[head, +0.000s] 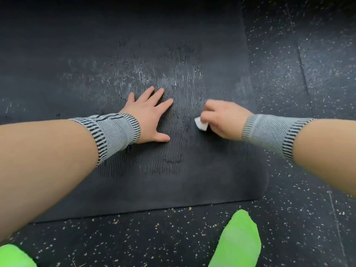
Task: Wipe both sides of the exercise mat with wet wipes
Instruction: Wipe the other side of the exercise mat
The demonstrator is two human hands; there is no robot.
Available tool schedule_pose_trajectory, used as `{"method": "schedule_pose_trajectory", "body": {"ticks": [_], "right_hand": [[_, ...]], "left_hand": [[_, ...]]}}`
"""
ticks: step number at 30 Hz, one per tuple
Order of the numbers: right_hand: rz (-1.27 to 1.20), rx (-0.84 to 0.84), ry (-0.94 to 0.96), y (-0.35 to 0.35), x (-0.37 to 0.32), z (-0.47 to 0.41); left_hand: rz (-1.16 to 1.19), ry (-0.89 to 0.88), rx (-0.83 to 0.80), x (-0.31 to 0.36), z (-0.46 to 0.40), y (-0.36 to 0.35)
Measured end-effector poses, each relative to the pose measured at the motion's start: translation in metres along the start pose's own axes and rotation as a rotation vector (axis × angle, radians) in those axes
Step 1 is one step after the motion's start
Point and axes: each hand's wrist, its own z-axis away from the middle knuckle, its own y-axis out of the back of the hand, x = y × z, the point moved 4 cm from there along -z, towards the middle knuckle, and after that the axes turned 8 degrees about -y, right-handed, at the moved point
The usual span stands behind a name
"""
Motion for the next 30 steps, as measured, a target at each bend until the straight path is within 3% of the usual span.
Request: {"method": "schedule_pose_trajectory", "body": {"ticks": [2,3,7,9,15,17,22,24,28,30], "right_hand": [[-0.034,0.072,-0.112,0.002,0.007,-0.005],[-0.042,0.083,-0.081,-0.001,0.000,0.002],[0.001,-0.087,0.268,-0.019,-0.043,0.039],[0.022,-0.136,0.353,-0.019,-0.043,0.032],[0.032,0.103,-0.006,0.004,0.004,-0.045],[0.025,0.108,0.062,0.001,-0.005,-0.033],[0.056,-0.075,0.326,-0.013,-0.026,0.011],[0.063,-0.042,0.265,-0.009,-0.010,-0.010],[0.010,0.149,-0.073,0.010,0.024,-0.065],[0.003,0.167,-0.047,0.008,0.017,-0.059]], "left_hand": [[0.008,0.008,0.021,-0.001,-0.002,0.001],[0.018,0.011,0.048,-0.002,-0.003,0.003],[0.078,0.002,0.148,-0.005,-0.007,0.013],[0.096,-0.004,0.177,-0.006,-0.008,0.015],[0.084,0.030,0.174,-0.008,-0.012,0.023],[0.071,0.055,0.155,-0.009,-0.015,0.025],[0.021,0.083,0.078,-0.012,-0.019,0.025],[0.014,0.090,0.082,-0.013,-0.020,0.024],[0.113,0.129,0.040,-0.016,-0.022,0.020],[0.182,0.135,0.013,-0.016,-0.025,0.019]]}}
